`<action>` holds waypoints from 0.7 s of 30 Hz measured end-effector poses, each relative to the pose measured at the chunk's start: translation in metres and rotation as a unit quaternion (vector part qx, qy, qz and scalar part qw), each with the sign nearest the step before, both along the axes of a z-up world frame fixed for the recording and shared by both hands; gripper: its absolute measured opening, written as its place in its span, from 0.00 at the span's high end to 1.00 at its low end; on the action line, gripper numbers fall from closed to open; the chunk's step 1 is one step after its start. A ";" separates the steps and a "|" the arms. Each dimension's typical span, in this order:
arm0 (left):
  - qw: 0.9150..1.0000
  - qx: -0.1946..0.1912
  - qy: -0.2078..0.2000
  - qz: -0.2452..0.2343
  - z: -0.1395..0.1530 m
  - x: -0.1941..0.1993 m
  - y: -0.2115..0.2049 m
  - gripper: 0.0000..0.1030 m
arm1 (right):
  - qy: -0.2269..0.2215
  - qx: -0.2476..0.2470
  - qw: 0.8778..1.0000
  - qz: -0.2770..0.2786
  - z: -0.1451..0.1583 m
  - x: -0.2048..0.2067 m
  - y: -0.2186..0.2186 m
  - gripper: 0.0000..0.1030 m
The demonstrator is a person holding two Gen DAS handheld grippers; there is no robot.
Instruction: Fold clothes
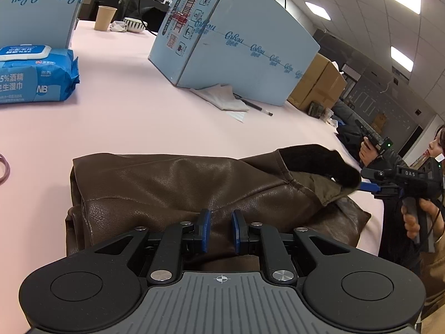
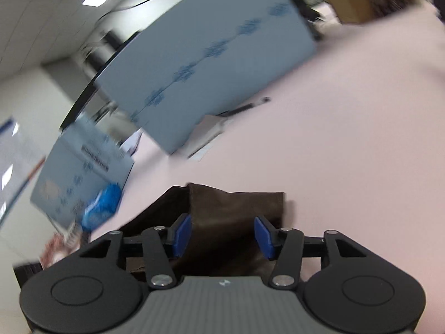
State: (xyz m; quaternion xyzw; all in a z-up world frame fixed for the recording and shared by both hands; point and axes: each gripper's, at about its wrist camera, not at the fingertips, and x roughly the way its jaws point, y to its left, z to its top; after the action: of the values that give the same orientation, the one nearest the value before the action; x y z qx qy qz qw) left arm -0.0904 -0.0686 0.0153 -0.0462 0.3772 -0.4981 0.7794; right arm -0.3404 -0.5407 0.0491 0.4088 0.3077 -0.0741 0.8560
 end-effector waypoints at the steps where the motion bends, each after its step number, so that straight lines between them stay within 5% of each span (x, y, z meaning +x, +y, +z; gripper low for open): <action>1: 1.000 0.000 0.000 0.001 0.000 0.000 0.000 0.85 | 0.005 0.020 1.000 0.001 -0.006 0.002 -0.003 0.51; 3: 1.000 0.000 -0.002 0.002 0.000 -0.001 0.000 0.85 | -0.002 0.117 0.993 0.000 -0.025 0.011 -0.015 0.53; 9: 1.000 0.002 -0.003 0.003 0.000 -0.002 -0.001 0.85 | -0.027 0.240 0.969 -0.053 -0.046 0.012 -0.035 0.53; 12: 1.000 0.002 -0.003 0.000 0.000 0.000 -0.001 0.85 | -0.033 0.259 0.962 -0.078 -0.041 0.000 -0.038 0.43; 17: 1.000 0.000 -0.003 -0.002 -0.001 0.001 0.000 0.85 | -0.004 0.262 0.962 -0.072 -0.043 0.022 -0.034 0.41; 21: 1.000 -0.002 -0.003 0.000 -0.001 0.000 0.000 0.85 | -0.002 0.226 0.973 -0.046 -0.044 0.054 -0.027 0.59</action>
State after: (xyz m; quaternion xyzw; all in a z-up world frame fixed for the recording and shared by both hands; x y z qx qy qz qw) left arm -0.0902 -0.0684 0.0140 -0.0459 0.3744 -0.4991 0.7801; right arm -0.2859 -0.5678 0.0053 0.6053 0.2962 -0.0411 0.7377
